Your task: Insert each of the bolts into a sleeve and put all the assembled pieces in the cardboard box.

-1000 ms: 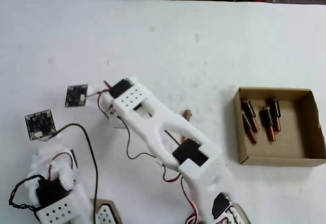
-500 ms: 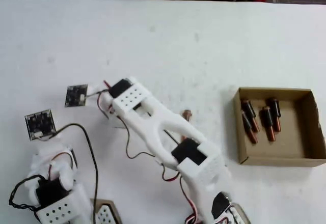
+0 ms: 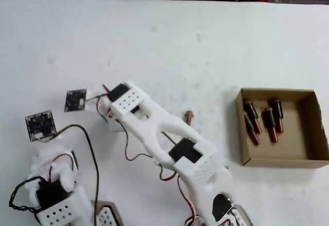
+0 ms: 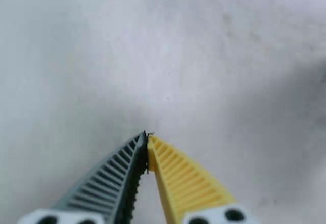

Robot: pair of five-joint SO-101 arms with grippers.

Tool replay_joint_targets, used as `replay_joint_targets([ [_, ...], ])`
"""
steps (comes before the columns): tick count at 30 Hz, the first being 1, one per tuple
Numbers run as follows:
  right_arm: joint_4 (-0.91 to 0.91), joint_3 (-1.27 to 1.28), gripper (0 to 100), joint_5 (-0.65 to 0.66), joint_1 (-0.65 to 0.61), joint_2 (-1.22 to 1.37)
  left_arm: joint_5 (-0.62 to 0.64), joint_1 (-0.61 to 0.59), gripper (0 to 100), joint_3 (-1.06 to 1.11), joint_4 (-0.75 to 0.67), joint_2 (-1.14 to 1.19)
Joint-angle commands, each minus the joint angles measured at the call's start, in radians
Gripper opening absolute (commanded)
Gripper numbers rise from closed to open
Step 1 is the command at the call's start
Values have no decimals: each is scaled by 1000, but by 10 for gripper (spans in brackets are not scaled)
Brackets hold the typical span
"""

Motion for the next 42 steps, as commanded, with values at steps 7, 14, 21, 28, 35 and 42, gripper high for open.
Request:
replay_joint_targets([
  [7,-25,-71,201,9,-7,30,-11,1,22,-52,6,-10],
  [14,-24,-114,201,3,-7,68,-11,1,22,-52,6,-10],
  [21,-19,-114,159,3,-2,70,-11,1,22,-52,6,-10],
  [28,-1,-112,39,2,-5,67,-11,1,22,-52,6,-10],
  [35,143,-172,16,-8,5,-24,-11,1,22,-52,6,-10],
  [42,268,-242,16,-150,76,-209,-11,1,22,-51,6,-10],
])
